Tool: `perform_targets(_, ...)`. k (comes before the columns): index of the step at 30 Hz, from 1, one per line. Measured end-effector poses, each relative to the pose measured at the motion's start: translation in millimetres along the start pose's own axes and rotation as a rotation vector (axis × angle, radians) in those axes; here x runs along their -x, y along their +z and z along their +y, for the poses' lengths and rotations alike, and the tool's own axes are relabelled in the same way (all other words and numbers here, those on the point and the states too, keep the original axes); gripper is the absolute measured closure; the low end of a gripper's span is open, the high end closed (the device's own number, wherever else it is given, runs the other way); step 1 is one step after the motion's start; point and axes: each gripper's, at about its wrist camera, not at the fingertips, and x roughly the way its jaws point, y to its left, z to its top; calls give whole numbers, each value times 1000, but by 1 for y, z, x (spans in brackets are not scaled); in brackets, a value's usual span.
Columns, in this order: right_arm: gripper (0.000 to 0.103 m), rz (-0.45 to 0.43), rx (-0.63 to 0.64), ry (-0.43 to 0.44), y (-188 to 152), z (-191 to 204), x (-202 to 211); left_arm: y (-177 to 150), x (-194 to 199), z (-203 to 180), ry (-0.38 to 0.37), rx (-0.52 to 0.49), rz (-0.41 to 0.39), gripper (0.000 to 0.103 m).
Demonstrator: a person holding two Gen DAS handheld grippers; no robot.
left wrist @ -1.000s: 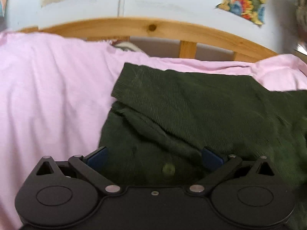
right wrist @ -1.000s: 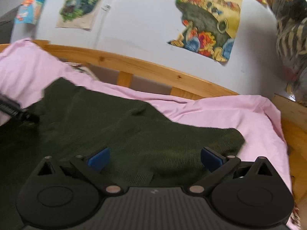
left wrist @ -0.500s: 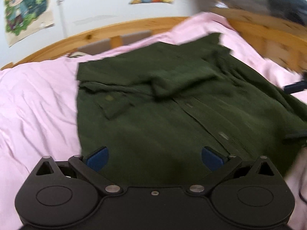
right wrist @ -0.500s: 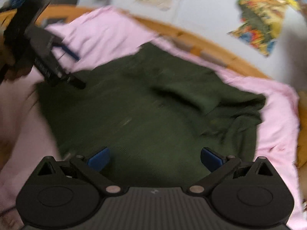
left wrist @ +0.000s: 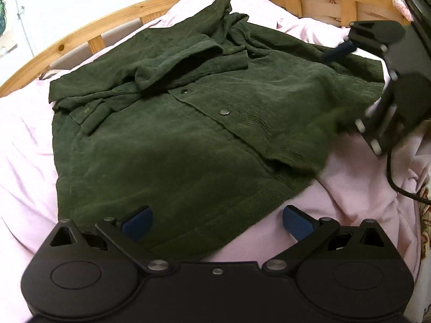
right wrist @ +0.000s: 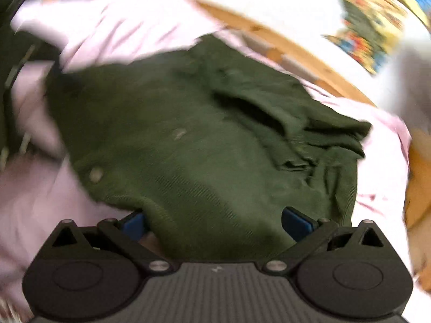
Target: Fold large clothes
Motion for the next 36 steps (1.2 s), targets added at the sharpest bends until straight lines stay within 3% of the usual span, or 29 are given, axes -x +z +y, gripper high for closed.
perform_targets(3,0,-84,-240,20,7,-31,5,-1,4,-9,-22,-73,-9,1)
perform_targets(7,0,-132,-501,-3,9,-78,-7,-5,3,-22,24,-192,-17,0)
perform_targets(12,0,-78,-639,11,-10,-100,-15,4,-6,-8,19,-137,11,0)
perform_targets(15,0,-69,-595,15,-12,-97,-10,9,-9,1,54,-96,10,4)
perform_targets(17,0,-73,-546,7,-10,-84,-3,11,-1,7,68,-76,-36,31)
perform_targets(18,0,-77,-521,4,-8,-78,0,12,4,9,52,-75,-57,37)
perform_targets(20,0,-101,-455,15,-4,-68,7,13,11,10,28,-83,-98,63)
perform_targets(23,0,-192,-351,75,1,-50,25,18,20,7,0,-92,-144,88)
perform_targets(26,0,-274,-230,158,2,-33,42,28,26,11,5,-62,-189,92)
perform_targets(28,0,-264,-121,170,4,-16,44,38,28,16,6,-37,-212,93)
perform_targets(32,0,-152,64,72,1,13,25,59,31,27,27,-8,-262,94)
perform_targets(36,0,-58,127,-41,-1,21,-8,73,29,37,33,25,-293,94)
